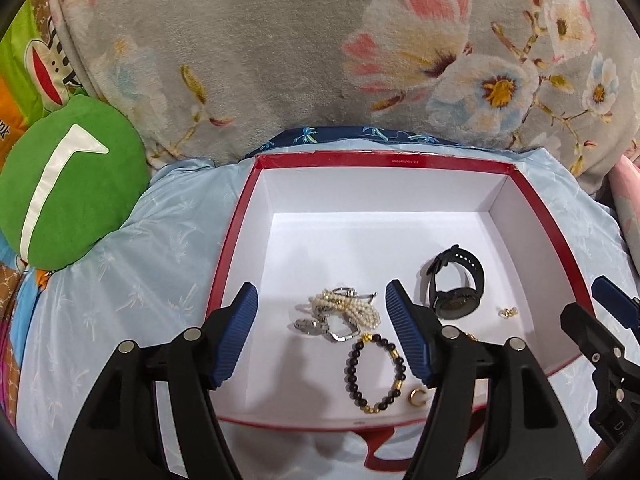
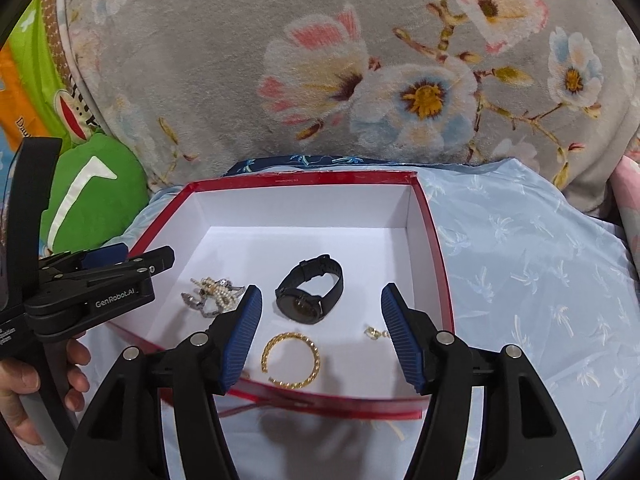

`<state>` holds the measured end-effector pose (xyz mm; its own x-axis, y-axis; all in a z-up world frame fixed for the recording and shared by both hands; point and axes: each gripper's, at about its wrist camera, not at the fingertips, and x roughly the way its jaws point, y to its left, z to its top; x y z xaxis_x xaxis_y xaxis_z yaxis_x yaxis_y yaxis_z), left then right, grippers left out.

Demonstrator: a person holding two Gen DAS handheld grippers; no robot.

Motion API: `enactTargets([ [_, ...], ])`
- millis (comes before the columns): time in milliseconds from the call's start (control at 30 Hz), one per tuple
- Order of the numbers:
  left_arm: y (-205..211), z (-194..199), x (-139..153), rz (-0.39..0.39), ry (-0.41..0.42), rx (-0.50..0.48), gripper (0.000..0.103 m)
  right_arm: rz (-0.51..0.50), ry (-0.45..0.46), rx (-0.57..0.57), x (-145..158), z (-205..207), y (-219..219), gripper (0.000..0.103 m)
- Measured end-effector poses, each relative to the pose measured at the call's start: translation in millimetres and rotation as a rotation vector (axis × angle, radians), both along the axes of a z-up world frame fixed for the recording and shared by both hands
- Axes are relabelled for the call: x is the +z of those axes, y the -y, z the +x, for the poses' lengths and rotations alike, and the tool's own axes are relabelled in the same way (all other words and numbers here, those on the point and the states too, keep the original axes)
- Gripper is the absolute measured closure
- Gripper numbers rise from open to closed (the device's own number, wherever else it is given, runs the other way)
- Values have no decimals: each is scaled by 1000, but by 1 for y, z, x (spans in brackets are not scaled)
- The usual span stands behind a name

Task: Organize jewelry
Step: 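Withdraw both grippers from the box back over the sheet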

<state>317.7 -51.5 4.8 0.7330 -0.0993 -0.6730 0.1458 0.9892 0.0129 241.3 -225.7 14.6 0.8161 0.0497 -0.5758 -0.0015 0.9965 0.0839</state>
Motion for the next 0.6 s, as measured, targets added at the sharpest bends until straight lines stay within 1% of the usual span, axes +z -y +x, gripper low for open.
enactTargets([
  [233, -5, -27, 8, 6, 9, -10, 35, 12, -2, 28, 3, -30, -11, 42],
  [400, -15, -46, 17, -4, 13, -2, 34, 26, -1, 38, 5, -54, -17, 42],
  [600, -41, -76, 20, -49, 6, 15, 26, 18, -14, 53, 0, -81, -25, 42],
])
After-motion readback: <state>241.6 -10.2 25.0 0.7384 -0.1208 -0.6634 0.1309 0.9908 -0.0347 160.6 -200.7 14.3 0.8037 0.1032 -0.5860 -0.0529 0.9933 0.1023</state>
